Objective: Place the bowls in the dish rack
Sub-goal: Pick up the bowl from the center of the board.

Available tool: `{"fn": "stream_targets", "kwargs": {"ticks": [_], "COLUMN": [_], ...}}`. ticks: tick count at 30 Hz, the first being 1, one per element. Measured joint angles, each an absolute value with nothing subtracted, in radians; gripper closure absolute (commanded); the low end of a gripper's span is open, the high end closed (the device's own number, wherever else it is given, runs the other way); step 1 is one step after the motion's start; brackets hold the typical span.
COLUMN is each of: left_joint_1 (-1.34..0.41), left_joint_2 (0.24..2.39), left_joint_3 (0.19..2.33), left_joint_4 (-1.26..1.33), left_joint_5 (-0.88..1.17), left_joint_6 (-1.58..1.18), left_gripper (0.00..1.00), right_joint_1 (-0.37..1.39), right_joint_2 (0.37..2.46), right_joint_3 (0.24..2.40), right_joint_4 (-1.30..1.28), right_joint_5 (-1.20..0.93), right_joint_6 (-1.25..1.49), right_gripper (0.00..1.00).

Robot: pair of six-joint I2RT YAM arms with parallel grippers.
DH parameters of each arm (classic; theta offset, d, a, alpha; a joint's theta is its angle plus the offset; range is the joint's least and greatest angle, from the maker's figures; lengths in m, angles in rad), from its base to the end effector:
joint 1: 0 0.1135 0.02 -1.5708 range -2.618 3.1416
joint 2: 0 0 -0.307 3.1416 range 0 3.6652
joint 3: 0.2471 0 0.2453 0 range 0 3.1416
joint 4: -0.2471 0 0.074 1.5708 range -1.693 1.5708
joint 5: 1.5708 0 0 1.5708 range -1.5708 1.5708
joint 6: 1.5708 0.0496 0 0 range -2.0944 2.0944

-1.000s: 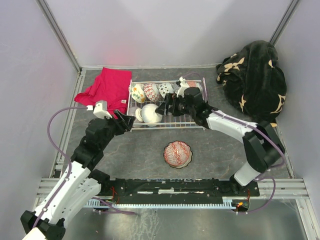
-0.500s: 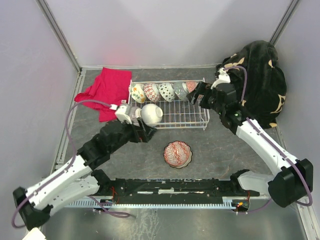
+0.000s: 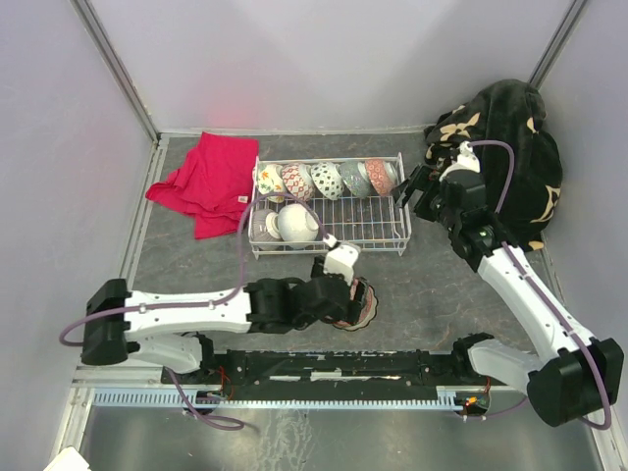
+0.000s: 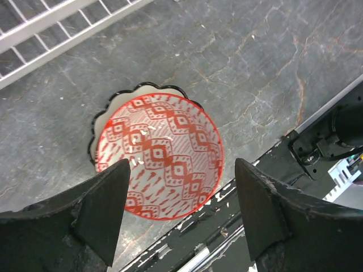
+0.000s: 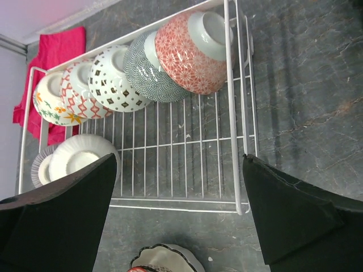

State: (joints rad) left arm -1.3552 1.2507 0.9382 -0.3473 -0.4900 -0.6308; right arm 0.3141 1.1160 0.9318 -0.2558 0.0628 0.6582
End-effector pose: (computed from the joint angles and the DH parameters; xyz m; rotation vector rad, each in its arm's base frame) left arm 0.0787 -0.2502 0.3167 0.5248 2.1412 -0.5991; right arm 0.2308 0.0717 0.3521 0.3919 2.0164 0.5518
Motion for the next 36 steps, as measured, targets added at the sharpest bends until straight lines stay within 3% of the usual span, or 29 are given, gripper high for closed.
{"fn": "stream_targets", "kwargs": {"ticks": [13,18,22,36], "left_joint_1": [-1.415,-1.416,-1.416,-1.418], "left_joint_2": [1.542,1.587,1.604,1.562], "left_joint_3": [1.082,1.109,1.129,1.185], "left_joint_4": [-0.374,-0.382,-0.385,-0.453], "left_joint_5": [-0.497,-0.491,-0.486,-0.514], "left_joint_6": [-0.628,-0.627,-0.627,-0.609], "left_gripper": [0.53,0.71,0.97,0.97], "right_joint_1": [0.262,0.25,0.239,0.226], "right_joint_2": [1.078,1.078,1.078,1.079], "right_joint_3": [0.917,0.915,0.907,0.9], "right_joint_4": [-0.255,-0.252,-0.248,-0.24], "right_joint_5": [0.037,0.019,0.0,-0.037], "right_joint_6": [0.685,0.695,0.703,0.721], "right_gripper": [0.02,0.03,0.03,0.04]}}
